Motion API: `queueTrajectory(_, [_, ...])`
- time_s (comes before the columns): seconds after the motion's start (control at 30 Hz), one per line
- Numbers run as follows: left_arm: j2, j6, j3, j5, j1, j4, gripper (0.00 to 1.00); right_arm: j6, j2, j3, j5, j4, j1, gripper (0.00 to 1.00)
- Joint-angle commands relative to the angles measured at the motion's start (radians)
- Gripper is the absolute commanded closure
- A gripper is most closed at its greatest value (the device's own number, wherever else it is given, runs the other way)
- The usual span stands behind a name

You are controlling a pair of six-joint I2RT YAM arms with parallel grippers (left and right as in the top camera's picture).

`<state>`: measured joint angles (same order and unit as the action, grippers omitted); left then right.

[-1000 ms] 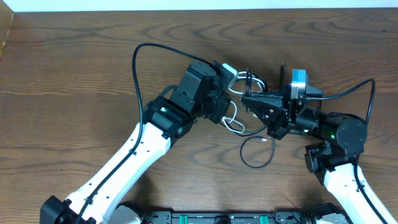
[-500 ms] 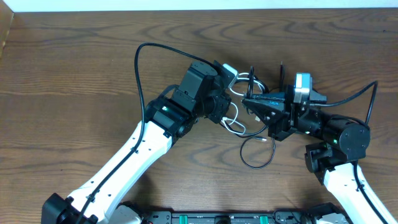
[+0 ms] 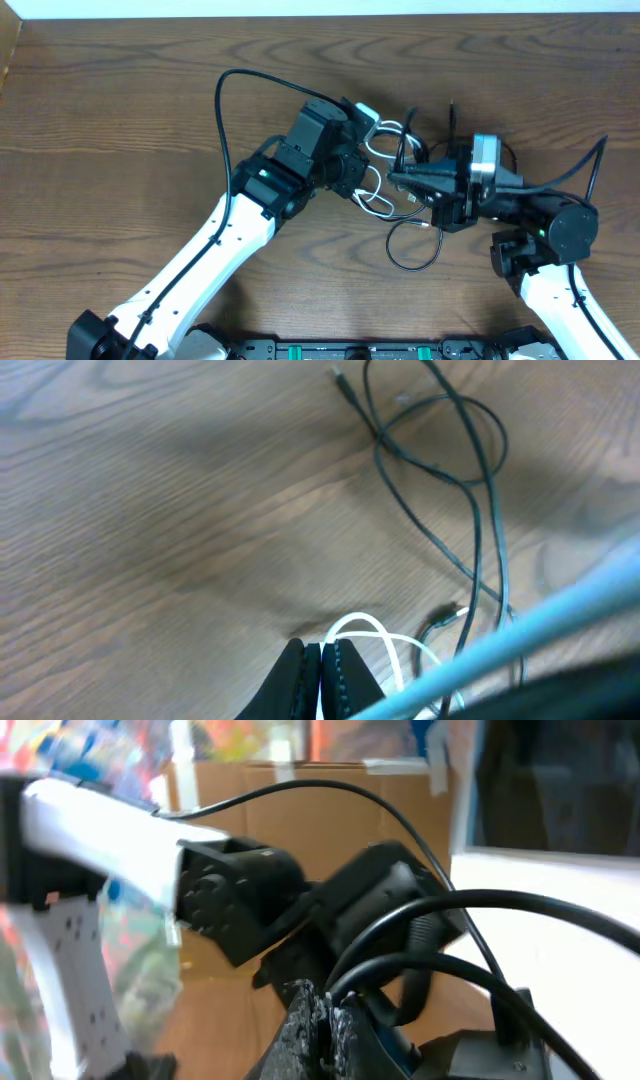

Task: Untangle cables

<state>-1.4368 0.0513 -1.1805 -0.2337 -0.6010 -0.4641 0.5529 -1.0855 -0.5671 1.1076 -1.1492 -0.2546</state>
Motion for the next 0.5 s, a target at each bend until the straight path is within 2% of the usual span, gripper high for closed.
queueTrajectory(0.0, [-0.015,-0.021,-0.014,0.018,0.038,-0.012,0.92,-0.166,0.012,-0.011,0.083,-0.023,-0.007,0.99])
queueTrajectory(0.2, [-0.015,-0.027,-0.014,0.018,0.073,-0.012,0.92,-0.238,0.012,-0.011,0.192,-0.008,-0.007,0.99])
queueTrajectory(0.47, [-0.015,-0.027,-0.014,0.018,0.087,-0.011,0.92,-0.327,0.012,-0.011,0.454,-0.007,-0.007,0.99])
